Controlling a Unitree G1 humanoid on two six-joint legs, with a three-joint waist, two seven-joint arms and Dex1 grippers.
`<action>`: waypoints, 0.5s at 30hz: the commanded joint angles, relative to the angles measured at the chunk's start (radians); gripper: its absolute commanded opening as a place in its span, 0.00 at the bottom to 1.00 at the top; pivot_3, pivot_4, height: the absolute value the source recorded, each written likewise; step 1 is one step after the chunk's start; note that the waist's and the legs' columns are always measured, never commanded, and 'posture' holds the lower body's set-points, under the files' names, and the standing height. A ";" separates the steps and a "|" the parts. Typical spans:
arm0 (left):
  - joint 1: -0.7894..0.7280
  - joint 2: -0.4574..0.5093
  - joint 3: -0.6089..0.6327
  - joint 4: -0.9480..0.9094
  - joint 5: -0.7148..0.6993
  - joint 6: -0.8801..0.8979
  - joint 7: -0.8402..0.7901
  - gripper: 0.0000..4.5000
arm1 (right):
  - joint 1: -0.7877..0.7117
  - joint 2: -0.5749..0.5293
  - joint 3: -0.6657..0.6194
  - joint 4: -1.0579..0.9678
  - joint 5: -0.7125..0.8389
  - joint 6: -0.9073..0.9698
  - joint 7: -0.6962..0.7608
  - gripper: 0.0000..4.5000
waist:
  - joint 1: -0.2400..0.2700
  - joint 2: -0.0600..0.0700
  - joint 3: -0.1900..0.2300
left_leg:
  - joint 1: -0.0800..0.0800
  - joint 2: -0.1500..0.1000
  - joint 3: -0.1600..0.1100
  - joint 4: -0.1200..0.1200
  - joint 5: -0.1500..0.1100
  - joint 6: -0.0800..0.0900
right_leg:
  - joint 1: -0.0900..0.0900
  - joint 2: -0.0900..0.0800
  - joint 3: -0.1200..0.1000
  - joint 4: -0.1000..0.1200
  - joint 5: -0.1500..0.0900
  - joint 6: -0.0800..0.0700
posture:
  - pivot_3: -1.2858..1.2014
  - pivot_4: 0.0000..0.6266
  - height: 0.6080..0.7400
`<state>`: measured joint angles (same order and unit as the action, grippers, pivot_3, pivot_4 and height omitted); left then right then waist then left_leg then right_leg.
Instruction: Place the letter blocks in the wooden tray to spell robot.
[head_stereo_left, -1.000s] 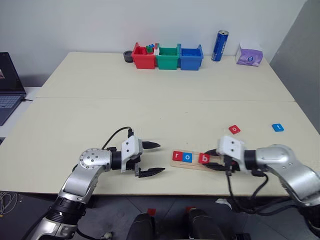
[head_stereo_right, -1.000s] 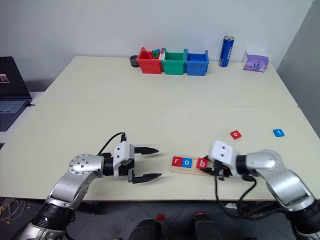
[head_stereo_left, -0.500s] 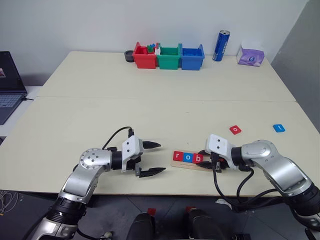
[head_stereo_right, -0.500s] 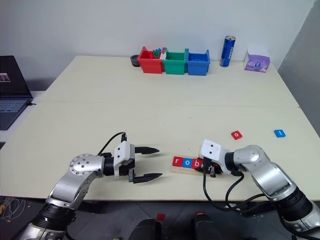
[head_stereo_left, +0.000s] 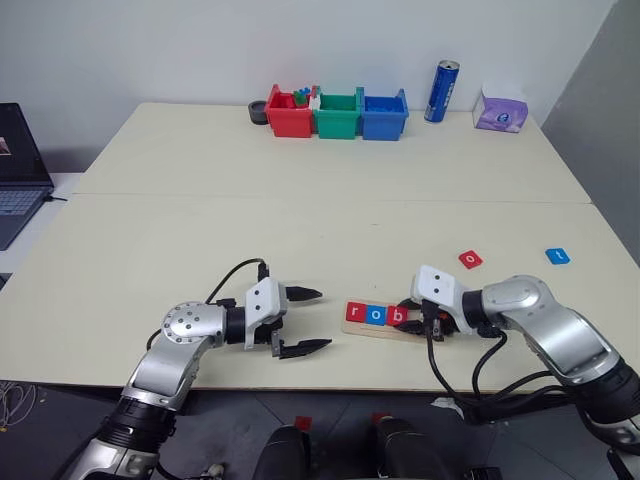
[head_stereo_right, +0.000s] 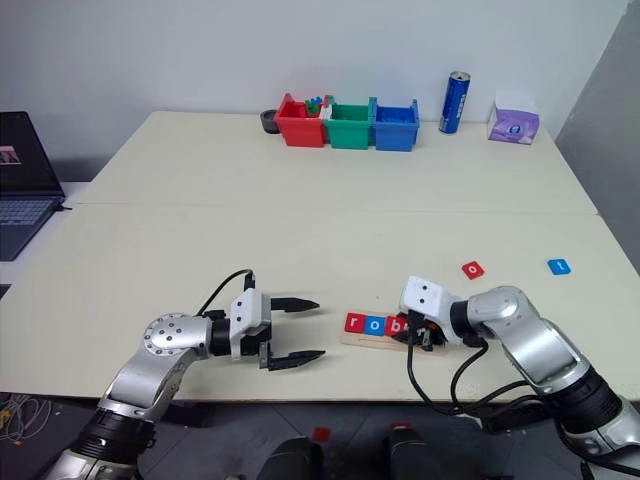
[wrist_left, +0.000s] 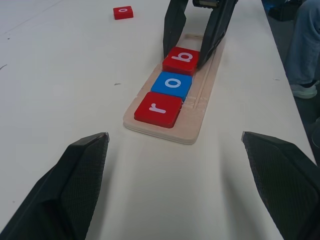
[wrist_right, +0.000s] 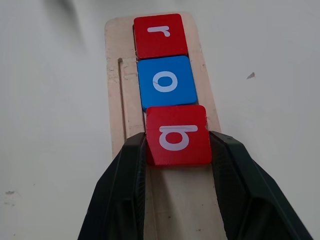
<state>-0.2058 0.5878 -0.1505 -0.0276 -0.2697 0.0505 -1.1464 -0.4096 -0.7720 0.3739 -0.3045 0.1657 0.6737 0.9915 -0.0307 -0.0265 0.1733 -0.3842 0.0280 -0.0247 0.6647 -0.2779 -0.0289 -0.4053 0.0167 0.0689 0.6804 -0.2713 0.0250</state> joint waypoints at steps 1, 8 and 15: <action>0.005 -0.001 0.001 -0.029 -0.006 -0.011 0.004 1.00 | -0.020 -0.002 -0.010 -0.015 -0.004 -0.014 0.014 0.32 | 0.000 0.000 0.000 | 0.000 0.000 0.000 0.000 0.000 0.000 | 0.000 0.000 0.000 0.000 0.000 0.000 | 0.52 0.24 1.00; -0.002 -0.001 -0.001 -0.054 -0.008 0.015 0.011 1.00 | -0.027 0.004 -0.022 -0.011 -0.005 -0.021 0.009 0.87 | 0.000 0.000 0.000 | 0.000 0.000 0.000 0.000 0.000 0.000 | 0.000 0.000 0.000 0.000 0.000 0.000 | 0.52 0.24 1.00; -0.002 0.000 0.002 -0.069 -0.010 0.031 0.018 1.00 | -0.020 0.004 -0.129 -0.100 0.069 0.040 -0.017 0.99 | 0.000 0.000 0.000 | 0.000 0.000 -0.001 0.000 0.000 0.000 | 0.000 0.000 0.000 0.000 0.000 0.000 | 0.52 0.24 1.00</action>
<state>-0.2034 0.5867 -0.1507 -0.0509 -0.2700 0.0819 -1.1291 -0.4155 -0.7634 0.2917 -0.3484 0.2041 0.7013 0.9798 -0.0305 -0.0264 0.1734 -0.3843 0.0280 -0.0255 0.6646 -0.2779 -0.0290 -0.4054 0.0166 0.0689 0.6804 -0.2714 0.0250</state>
